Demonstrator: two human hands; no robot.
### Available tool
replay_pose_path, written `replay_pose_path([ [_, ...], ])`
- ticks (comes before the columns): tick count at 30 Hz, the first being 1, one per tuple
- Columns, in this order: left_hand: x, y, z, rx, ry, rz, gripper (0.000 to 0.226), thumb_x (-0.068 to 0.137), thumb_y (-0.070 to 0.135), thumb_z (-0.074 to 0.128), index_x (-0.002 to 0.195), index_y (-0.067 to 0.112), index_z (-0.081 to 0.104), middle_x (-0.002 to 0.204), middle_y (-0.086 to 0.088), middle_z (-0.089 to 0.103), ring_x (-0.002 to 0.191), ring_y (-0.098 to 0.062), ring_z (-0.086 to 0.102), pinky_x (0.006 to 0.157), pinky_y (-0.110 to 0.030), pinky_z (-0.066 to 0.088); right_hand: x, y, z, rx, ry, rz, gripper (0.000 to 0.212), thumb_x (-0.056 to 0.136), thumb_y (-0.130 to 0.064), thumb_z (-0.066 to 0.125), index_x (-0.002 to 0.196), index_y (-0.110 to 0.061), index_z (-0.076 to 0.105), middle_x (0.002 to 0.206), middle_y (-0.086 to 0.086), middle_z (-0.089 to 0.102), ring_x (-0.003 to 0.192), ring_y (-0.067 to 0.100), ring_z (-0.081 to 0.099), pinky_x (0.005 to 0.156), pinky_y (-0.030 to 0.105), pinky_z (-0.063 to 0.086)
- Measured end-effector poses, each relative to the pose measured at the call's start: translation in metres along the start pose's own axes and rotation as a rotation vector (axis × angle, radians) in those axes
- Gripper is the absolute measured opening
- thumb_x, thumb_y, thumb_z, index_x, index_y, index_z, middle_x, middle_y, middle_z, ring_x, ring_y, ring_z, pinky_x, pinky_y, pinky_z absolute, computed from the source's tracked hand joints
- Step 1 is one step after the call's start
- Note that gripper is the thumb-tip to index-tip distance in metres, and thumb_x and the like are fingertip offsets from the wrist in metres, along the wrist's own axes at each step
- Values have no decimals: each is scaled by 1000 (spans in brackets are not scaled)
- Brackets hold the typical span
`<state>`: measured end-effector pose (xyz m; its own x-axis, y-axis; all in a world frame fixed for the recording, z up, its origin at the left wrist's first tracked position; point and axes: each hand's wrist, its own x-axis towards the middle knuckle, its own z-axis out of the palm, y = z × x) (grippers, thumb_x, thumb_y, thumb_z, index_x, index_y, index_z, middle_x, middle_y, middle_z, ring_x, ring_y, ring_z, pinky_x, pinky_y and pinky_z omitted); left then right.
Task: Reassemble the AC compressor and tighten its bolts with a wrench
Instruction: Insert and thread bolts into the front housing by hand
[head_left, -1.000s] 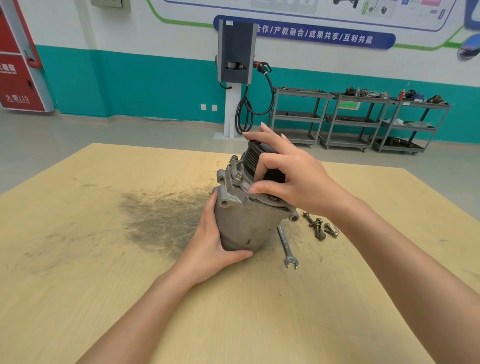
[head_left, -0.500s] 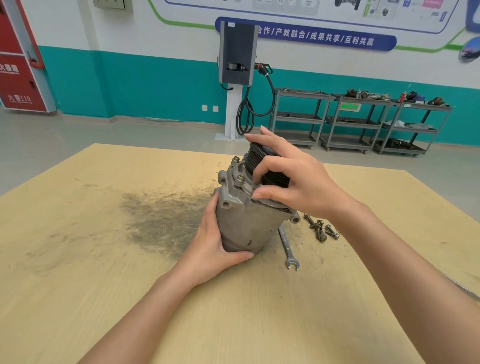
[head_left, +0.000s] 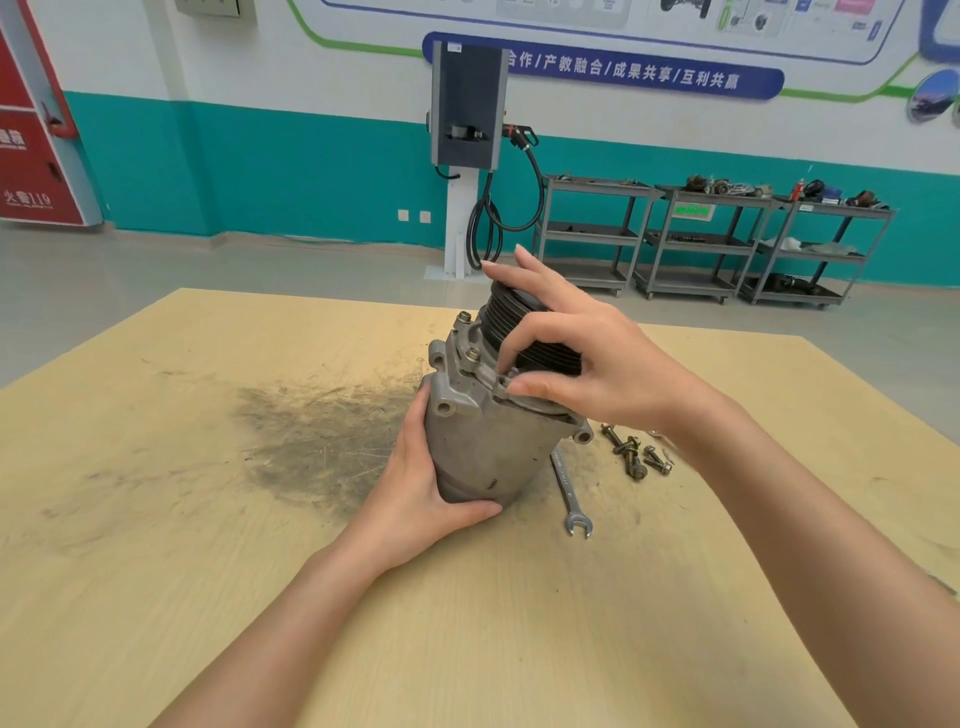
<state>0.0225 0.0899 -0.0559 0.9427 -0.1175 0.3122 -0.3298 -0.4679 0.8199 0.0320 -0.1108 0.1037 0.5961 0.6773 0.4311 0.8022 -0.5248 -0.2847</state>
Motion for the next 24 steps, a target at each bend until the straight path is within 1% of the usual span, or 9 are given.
replay_pose_path([
  [2, 0, 0, 0, -3, -2, -1, 134, 56, 49, 89, 149, 43, -6, 158, 12, 21, 143, 0, 23, 119, -32, 27, 1, 1, 1, -20, 6, 32, 13, 87, -29, 70, 90, -16, 69, 157, -5, 29, 150, 9, 8, 120, 40, 18],
  [5, 0, 1, 0, -5, -8, -5, 133, 54, 53, 87, 149, 44, -6, 158, 11, 22, 143, -1, 25, 119, -32, 28, 4, -3, 9, -69, 94, 80, 26, 83, -38, 72, 81, -12, 65, 154, -9, 36, 148, 8, 15, 117, 34, 24],
  [7, 0, 1, 0, -7, -5, -8, 133, 54, 54, 87, 149, 43, -5, 158, 11, 23, 143, -2, 26, 118, -33, 29, 3, -4, 9, -72, 101, 70, 26, 82, -41, 71, 83, -16, 66, 153, -9, 36, 148, 8, 15, 114, 32, 25],
  [10, -1, 0, 0, -14, -3, -10, 133, 53, 55, 87, 149, 44, -4, 157, 12, 23, 143, -1, 26, 118, -34, 29, 1, -1, 1, -27, 2, 19, 13, 85, -35, 71, 94, -26, 67, 158, -8, 28, 150, 8, 6, 118, 38, 22],
  [12, -1, 0, 0, -14, -5, -8, 132, 54, 54, 87, 149, 45, -4, 157, 13, 22, 143, 0, 25, 119, -34, 29, 2, -1, -1, -23, -28, 32, 8, 86, -31, 71, 91, -29, 65, 159, -9, 25, 150, 6, 1, 117, 43, 26],
  [16, -1, 1, 0, -13, -4, -6, 131, 53, 56, 86, 149, 45, -3, 157, 11, 24, 143, -2, 27, 118, -36, 30, 4, -3, 8, -72, 70, 79, 20, 82, -40, 72, 80, -24, 61, 156, -12, 31, 149, 5, 7, 104, 44, 40],
  [20, -1, 1, 0, -16, -3, -11, 129, 53, 56, 86, 148, 47, -2, 157, 11, 24, 142, -2, 27, 118, -36, 31, 3, -4, 7, -42, 59, 58, 18, 81, -43, 71, 89, -28, 66, 157, -10, 29, 149, 6, 5, 110, 42, 34],
  [22, -1, 1, -1, -15, -2, -10, 130, 54, 54, 87, 148, 45, -2, 156, 12, 24, 142, -2, 26, 118, -35, 30, 2, -1, 0, -9, -8, 21, 15, 85, -36, 70, 98, -29, 67, 160, -7, 24, 150, 8, 0, 115, 45, 28],
  [24, 0, 1, 0, -13, -1, -12, 130, 55, 52, 88, 148, 45, -2, 156, 12, 25, 142, -1, 26, 118, -35, 29, 2, 0, -3, -14, -50, 16, 9, 88, -29, 69, 96, -25, 69, 160, -6, 22, 150, 9, -3, 116, 45, 27],
])
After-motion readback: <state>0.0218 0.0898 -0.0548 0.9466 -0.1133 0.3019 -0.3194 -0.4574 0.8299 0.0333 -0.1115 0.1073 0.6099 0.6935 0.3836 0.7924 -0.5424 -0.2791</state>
